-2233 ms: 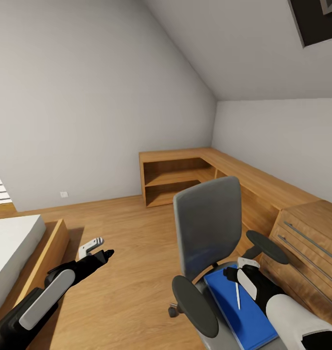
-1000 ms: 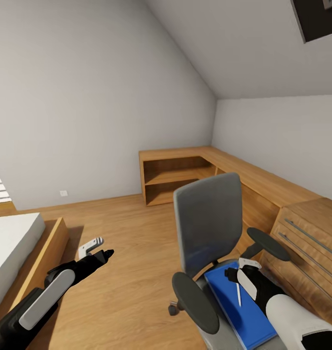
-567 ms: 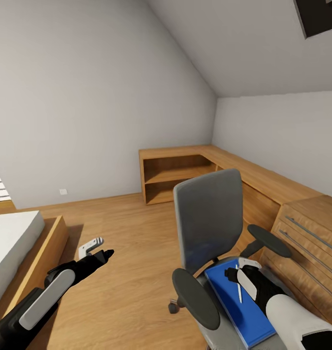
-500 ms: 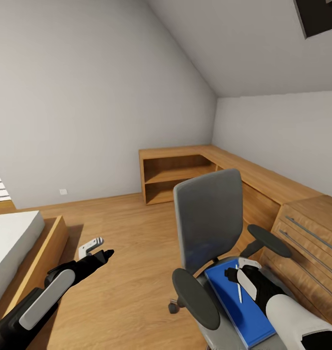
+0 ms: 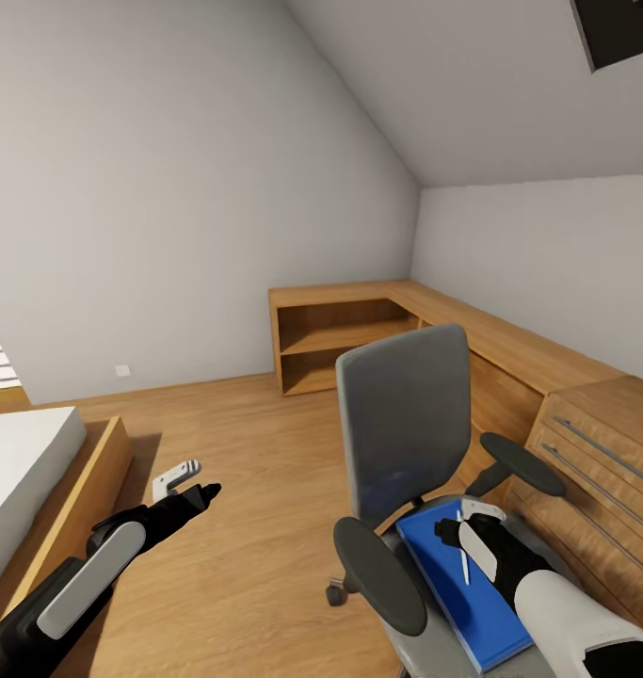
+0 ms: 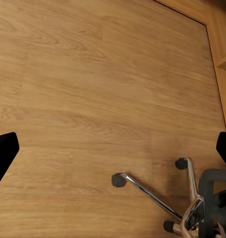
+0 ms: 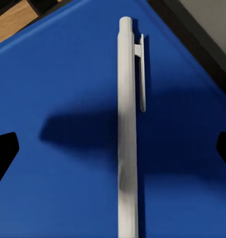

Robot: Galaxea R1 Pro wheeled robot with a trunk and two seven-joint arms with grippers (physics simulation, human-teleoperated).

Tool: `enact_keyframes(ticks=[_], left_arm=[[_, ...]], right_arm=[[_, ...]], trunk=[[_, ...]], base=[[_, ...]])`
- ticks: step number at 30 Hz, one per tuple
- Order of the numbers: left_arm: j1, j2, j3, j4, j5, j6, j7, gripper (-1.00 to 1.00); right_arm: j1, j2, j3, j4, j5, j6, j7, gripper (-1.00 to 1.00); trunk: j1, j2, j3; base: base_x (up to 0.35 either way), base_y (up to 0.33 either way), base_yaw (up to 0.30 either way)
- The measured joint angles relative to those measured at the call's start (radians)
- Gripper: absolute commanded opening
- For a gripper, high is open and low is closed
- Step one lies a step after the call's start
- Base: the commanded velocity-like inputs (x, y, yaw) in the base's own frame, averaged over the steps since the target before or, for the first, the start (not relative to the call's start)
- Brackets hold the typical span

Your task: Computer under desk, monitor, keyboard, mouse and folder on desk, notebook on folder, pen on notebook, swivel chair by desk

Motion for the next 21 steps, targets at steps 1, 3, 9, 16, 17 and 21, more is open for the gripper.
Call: enact_keyframes(ticks=[1,3,9,16,17,21], left_arm=[[0.000,0.000,0.000,0.000,0.000,0.000,0.000,1.00],[0.000,0.000,0.000,0.000,-0.001,0.000,0.000,1.00],[0.000,0.000,0.000,0.000,-0.001,0.000,0.000,1.00],[0.000,0.000,0.000,0.000,-0.001,0.000,0.000,1.00],[0.000,0.000,0.000,0.000,-0.001,0.000,0.001,1.00],[0.000,0.000,0.000,0.000,-0.001,0.000,0.001,1.00]], right_arm=[[0.000,0.000,0.000,0.000,0.000,0.000,0.000,1.00],[0.000,0.000,0.000,0.000,0.000,0.000,0.000,1.00],[0.000,0.000,0.000,0.000,0.000,0.000,0.000,1.00],[0.000,0.000,0.000,0.000,0.000,0.000,0.001,1.00],[0.000,0.000,0.000,0.000,0.000,0.000,0.001,1.00],[0.000,0.000,0.000,-0.001,0.001,0.000,0.001,1.00]], trunk=[[0.000,0.000,0.000],[0.000,0.000,0.000],[0.000,0.000,0.000],[0.011,-0.021,-0.009],[0.015,-0.028,-0.012],[0.015,-0.028,-0.013]], base=[[0.000,0.000,0.000],[0.000,0.000,0.000],[0.000,0.000,0.000],[0.000,0.000,0.000],[0.000,0.000,0.000],[0.000,0.000,0.000]])
